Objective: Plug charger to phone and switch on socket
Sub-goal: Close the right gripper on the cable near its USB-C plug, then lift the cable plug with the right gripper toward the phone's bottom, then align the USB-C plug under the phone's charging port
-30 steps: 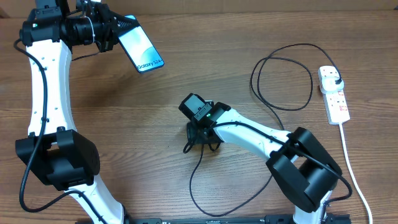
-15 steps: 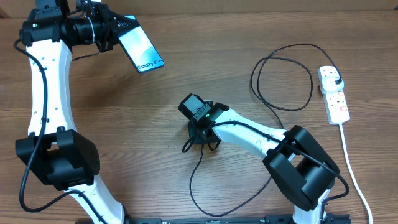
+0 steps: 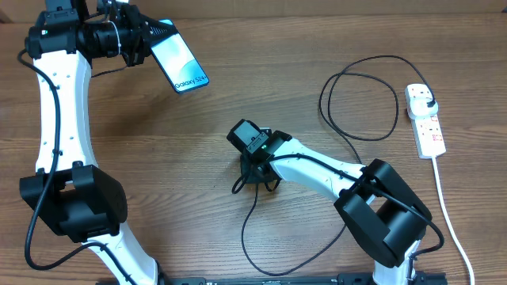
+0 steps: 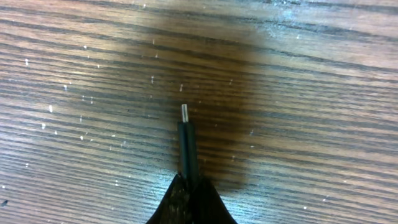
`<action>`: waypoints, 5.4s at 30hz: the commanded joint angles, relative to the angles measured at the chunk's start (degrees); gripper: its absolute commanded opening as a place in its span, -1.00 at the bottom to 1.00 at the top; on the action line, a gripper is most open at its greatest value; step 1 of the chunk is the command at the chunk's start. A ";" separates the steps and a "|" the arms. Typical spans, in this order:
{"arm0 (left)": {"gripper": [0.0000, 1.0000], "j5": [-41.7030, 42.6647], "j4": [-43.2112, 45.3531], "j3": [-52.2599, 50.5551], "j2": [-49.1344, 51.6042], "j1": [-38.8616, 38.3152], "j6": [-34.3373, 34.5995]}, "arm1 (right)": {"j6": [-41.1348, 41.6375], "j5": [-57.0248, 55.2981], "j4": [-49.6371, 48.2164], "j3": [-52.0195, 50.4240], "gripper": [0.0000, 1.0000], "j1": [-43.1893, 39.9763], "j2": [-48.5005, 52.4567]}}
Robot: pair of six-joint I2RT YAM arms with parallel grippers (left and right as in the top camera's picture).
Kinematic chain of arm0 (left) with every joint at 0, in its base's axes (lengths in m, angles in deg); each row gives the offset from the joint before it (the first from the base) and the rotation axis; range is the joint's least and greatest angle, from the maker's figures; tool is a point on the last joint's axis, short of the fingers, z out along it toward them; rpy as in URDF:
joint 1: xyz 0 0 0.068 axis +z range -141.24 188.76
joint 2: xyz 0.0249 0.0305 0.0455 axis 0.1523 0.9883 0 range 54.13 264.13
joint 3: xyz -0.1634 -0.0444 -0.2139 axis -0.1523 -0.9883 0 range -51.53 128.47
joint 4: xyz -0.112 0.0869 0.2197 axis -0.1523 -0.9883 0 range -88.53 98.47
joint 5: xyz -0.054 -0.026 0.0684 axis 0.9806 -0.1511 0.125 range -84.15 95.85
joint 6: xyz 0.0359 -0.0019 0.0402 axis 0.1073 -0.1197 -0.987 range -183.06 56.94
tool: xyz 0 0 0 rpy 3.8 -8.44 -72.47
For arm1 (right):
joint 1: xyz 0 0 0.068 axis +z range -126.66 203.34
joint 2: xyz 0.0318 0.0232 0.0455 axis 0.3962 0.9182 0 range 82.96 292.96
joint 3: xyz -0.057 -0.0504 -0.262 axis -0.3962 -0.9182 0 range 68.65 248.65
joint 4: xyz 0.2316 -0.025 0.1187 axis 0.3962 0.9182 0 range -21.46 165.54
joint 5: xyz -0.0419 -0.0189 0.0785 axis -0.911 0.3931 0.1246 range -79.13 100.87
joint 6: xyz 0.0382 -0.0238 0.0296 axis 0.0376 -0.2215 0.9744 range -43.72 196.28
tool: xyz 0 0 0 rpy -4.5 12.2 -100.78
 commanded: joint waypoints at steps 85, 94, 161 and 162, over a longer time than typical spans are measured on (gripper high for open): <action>-0.92 13.92 46.97 0.33 0.02 -5.07 28.09 | 54.25 63.67 -101.37 4.02 -0.92 -19.82 -4.79; -0.92 14.58 46.97 0.33 0.02 -5.07 27.78 | 55.58 63.08 -101.79 4.02 -0.93 -19.82 -4.79; -0.92 31.43 47.60 0.33 0.02 -8.02 26.60 | 58.53 57.81 -96.96 4.02 -0.92 -19.82 -4.79; -0.92 31.30 47.58 0.33 0.02 -8.02 26.62 | 58.47 57.88 -96.59 4.02 -0.92 -19.82 -4.76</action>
